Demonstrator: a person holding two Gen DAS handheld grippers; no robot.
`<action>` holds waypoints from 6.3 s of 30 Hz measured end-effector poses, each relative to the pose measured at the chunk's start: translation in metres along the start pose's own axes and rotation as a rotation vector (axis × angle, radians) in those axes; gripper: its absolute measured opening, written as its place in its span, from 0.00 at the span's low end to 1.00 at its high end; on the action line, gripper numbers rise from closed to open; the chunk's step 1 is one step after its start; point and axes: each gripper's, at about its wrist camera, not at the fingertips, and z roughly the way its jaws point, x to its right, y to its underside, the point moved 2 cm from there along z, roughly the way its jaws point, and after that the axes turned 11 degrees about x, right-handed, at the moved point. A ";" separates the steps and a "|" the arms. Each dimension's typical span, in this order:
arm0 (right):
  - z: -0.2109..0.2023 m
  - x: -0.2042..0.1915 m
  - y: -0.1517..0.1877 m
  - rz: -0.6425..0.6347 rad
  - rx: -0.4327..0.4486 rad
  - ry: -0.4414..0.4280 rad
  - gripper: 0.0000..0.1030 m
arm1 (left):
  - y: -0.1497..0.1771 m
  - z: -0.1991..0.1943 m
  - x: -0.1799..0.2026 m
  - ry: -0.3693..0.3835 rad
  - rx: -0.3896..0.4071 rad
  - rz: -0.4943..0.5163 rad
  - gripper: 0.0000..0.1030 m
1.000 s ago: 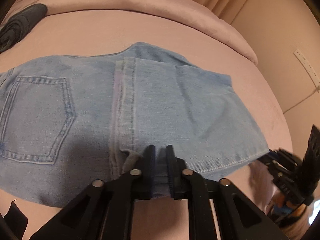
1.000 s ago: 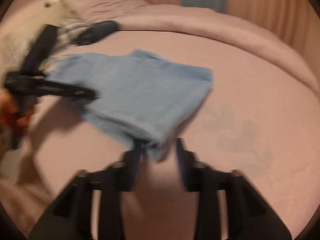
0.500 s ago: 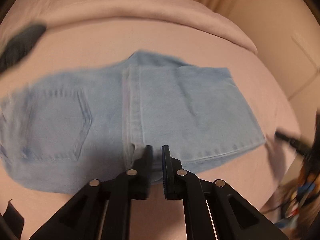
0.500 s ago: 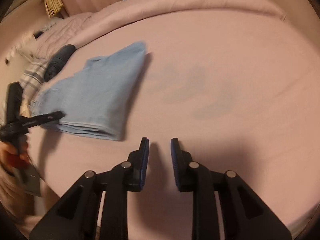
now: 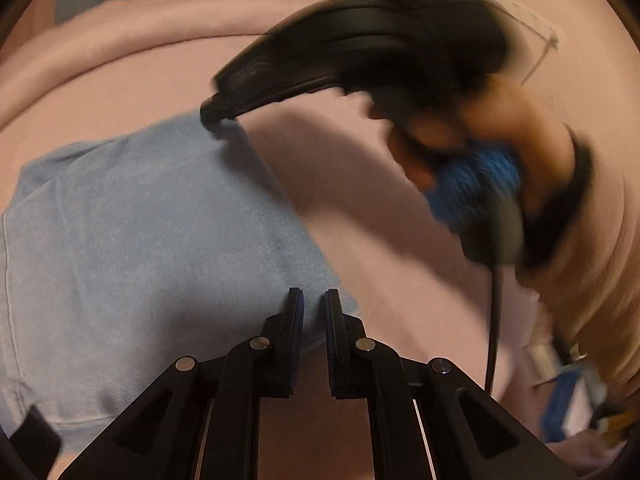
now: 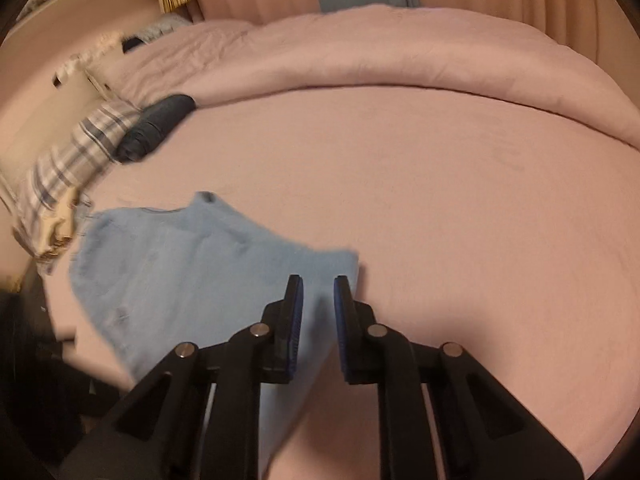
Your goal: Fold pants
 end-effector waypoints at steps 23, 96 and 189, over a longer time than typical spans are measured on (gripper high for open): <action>-0.053 -0.073 0.108 -0.066 -0.028 -0.081 0.15 | 0.058 -0.101 -0.145 -0.158 0.151 -0.448 0.06; -0.020 -0.183 0.046 -0.012 -0.121 -0.210 0.49 | 0.124 -0.224 -0.316 -0.418 0.430 -0.973 0.69; -0.043 -0.018 0.083 0.919 -0.001 -0.467 0.70 | 0.014 -0.075 -0.038 -0.169 0.117 0.218 0.55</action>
